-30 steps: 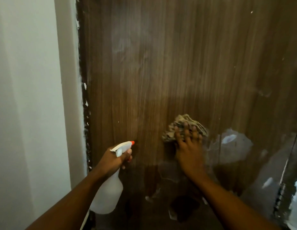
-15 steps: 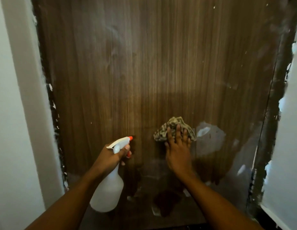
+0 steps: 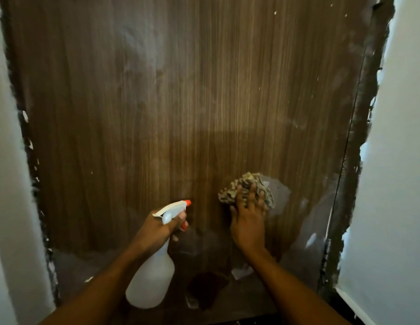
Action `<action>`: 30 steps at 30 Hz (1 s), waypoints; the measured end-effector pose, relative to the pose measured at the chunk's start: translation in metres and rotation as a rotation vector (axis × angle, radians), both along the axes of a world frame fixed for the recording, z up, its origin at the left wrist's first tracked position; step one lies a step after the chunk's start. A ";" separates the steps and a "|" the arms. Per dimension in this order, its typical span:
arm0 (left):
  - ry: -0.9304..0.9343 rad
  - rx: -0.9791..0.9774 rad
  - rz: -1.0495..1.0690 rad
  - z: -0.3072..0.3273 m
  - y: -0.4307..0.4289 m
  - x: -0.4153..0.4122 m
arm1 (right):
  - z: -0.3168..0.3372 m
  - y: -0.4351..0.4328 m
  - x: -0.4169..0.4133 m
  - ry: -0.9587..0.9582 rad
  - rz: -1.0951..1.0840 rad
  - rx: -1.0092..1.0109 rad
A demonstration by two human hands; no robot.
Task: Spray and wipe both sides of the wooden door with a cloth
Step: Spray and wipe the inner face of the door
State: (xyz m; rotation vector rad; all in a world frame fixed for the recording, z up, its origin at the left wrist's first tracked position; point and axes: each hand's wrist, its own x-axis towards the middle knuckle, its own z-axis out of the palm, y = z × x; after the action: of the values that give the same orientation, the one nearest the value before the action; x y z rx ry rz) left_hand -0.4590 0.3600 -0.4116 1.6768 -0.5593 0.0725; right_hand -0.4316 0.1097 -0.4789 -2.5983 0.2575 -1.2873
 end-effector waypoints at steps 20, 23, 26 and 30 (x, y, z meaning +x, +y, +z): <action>0.082 -0.058 0.052 -0.020 -0.042 0.004 | 0.018 -0.014 0.003 0.013 0.051 -0.002; 0.042 -0.022 0.031 -0.018 -0.053 -0.001 | -0.019 -0.039 -0.010 0.083 0.165 -0.257; 0.083 -0.045 0.025 -0.018 -0.069 -0.003 | -0.034 -0.073 -0.028 0.115 0.111 -0.123; 0.055 -0.047 -0.081 -0.011 -0.087 -0.009 | 0.013 -0.086 -0.024 0.072 -0.051 0.261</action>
State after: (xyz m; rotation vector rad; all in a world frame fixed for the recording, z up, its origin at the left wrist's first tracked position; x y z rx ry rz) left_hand -0.4684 0.2734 -0.4230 1.6037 -0.5794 -0.0195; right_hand -0.4554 0.0234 -0.4658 -2.4314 0.4737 -1.0944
